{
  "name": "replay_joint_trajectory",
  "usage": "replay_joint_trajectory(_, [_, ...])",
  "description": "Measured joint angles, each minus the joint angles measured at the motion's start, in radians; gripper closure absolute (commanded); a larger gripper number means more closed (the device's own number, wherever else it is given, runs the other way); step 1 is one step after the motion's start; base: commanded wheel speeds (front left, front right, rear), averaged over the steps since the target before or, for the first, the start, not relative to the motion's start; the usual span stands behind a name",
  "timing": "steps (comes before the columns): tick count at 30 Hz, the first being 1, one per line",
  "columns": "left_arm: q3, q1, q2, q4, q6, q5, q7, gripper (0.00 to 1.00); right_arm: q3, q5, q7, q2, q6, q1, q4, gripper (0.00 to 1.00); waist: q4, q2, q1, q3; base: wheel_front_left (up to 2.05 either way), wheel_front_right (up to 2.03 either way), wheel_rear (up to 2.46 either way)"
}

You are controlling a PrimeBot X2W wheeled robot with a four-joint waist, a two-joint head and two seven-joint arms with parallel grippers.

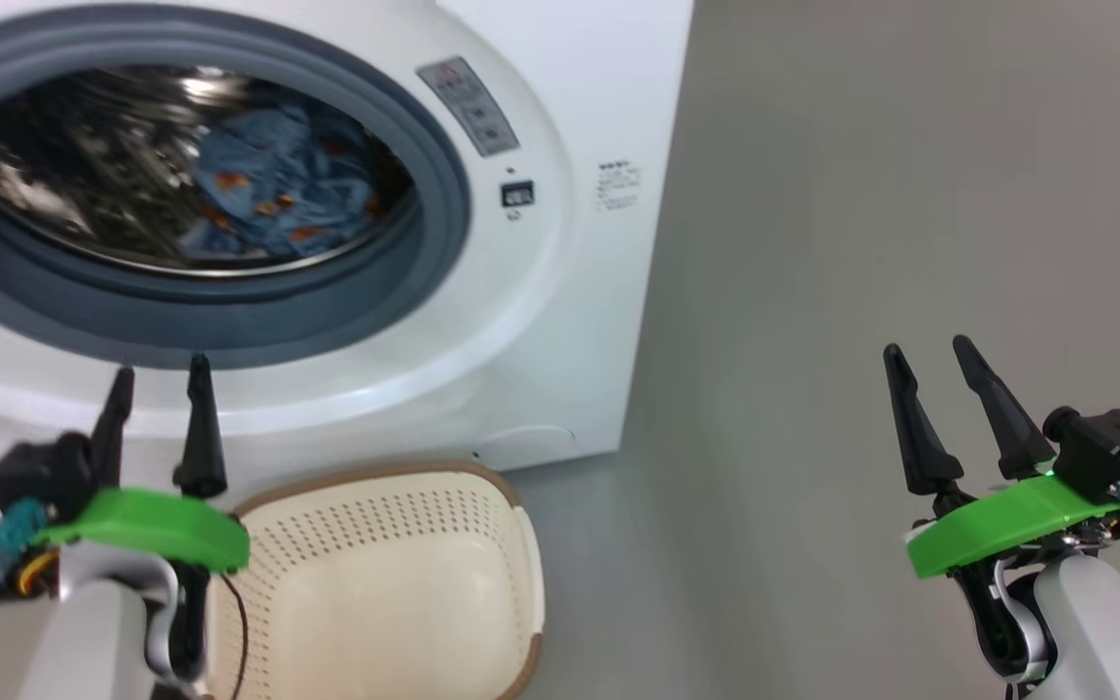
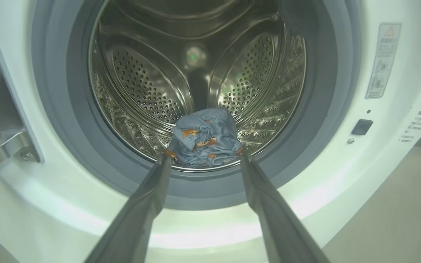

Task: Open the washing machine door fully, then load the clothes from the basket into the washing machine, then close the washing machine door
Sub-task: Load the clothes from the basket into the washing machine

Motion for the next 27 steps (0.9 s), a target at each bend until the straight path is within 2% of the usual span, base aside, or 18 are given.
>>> replay_joint_trajectory(7, [0.003,0.134,-0.009,-0.093,0.002,0.000,0.000,0.00,-0.003,0.000,0.000,-0.008,0.000,0.030,0.003,0.00,0.046,0.0000,0.0000,-0.065,0.00,0.00,0.00])
replay_joint_trajectory(14, [0.001,0.209,-0.015,-0.160,0.026,0.000,0.000,0.00,-0.004,0.000,0.000,-0.019,0.000,0.047,0.003,0.00,0.078,0.0000,0.0000,-0.104,0.00,0.00,0.00])
replay_joint_trajectory(27, [-0.003,0.290,-0.036,-0.214,0.044,-0.012,0.000,0.00,0.000,0.001,0.000,-0.034,0.000,0.063,0.004,0.00,0.083,0.0000,0.0001,-0.131,0.00,0.00,0.00])
